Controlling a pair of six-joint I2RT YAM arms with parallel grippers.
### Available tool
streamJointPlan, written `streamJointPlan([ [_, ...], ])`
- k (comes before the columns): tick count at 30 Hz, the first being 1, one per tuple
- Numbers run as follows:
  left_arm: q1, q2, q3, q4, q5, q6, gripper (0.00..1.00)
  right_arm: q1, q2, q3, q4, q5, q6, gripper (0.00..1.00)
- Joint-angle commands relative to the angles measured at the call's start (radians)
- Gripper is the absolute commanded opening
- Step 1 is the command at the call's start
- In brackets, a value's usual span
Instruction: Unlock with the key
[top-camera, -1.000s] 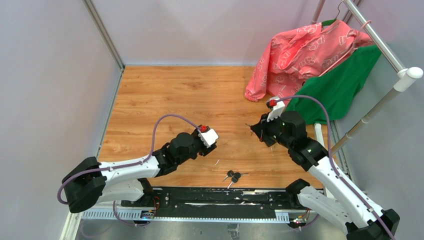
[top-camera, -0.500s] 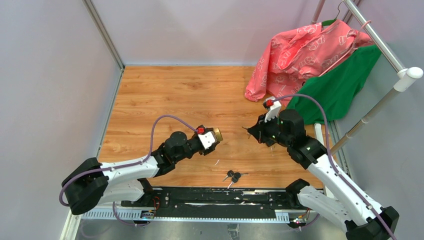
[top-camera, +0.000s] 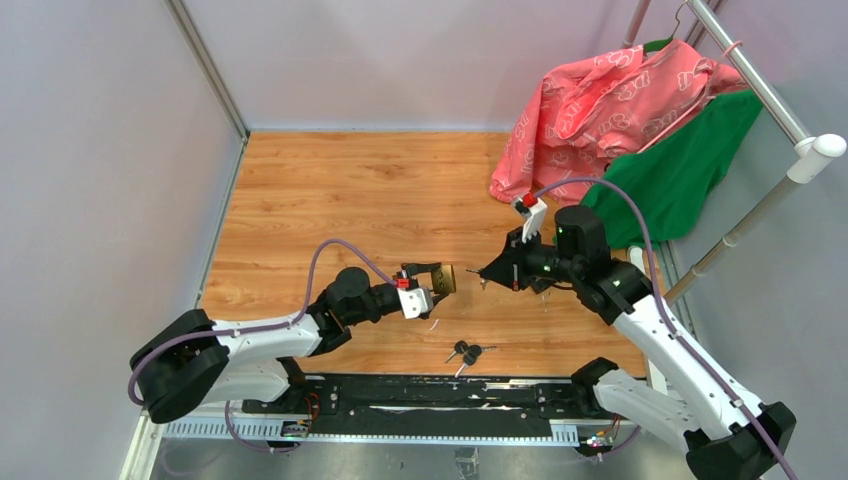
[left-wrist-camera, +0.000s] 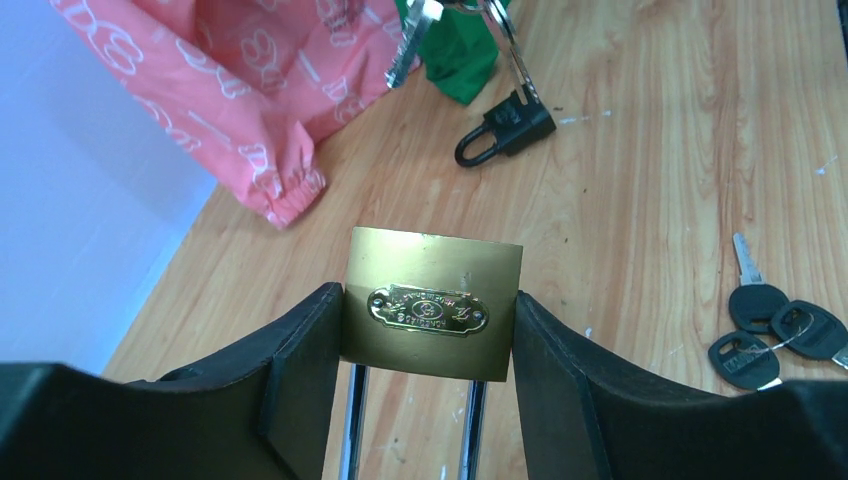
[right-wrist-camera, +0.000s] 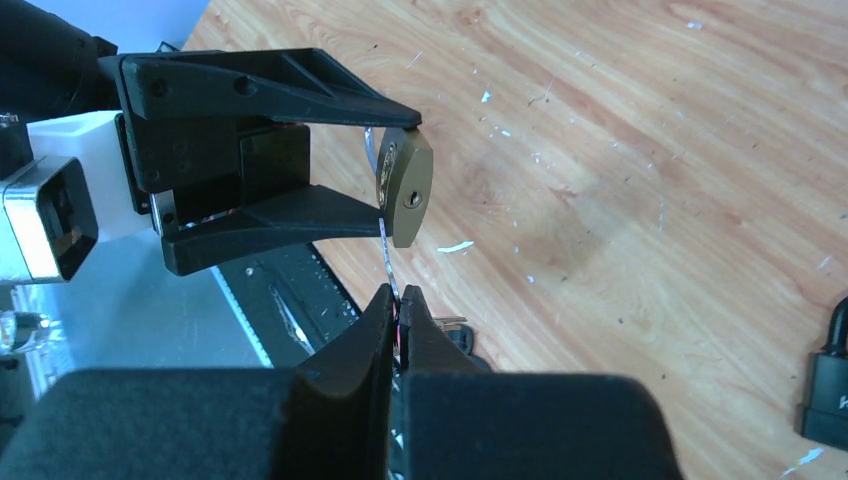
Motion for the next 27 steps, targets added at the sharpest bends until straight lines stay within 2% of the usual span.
streamJointPlan([
  [1,0.017,0.002,0.016,0.195,0.071,0.037,0.00,-0.022,-0.025,0.037,-0.099,-0.051,0.060,0.00],
  [12,0.023,-0.028,0.050,0.183,0.182,0.009,0.00,-0.022,-0.060,0.029,-0.155,-0.080,0.127,0.00],
  [15,0.023,-0.023,0.040,0.240,0.188,-0.017,0.00,-0.022,-0.060,0.021,-0.153,-0.088,0.142,0.00],
  [27,0.023,-0.022,0.060,0.241,0.249,-0.047,0.00,-0.022,-0.037,-0.004,-0.106,-0.123,0.182,0.00],
])
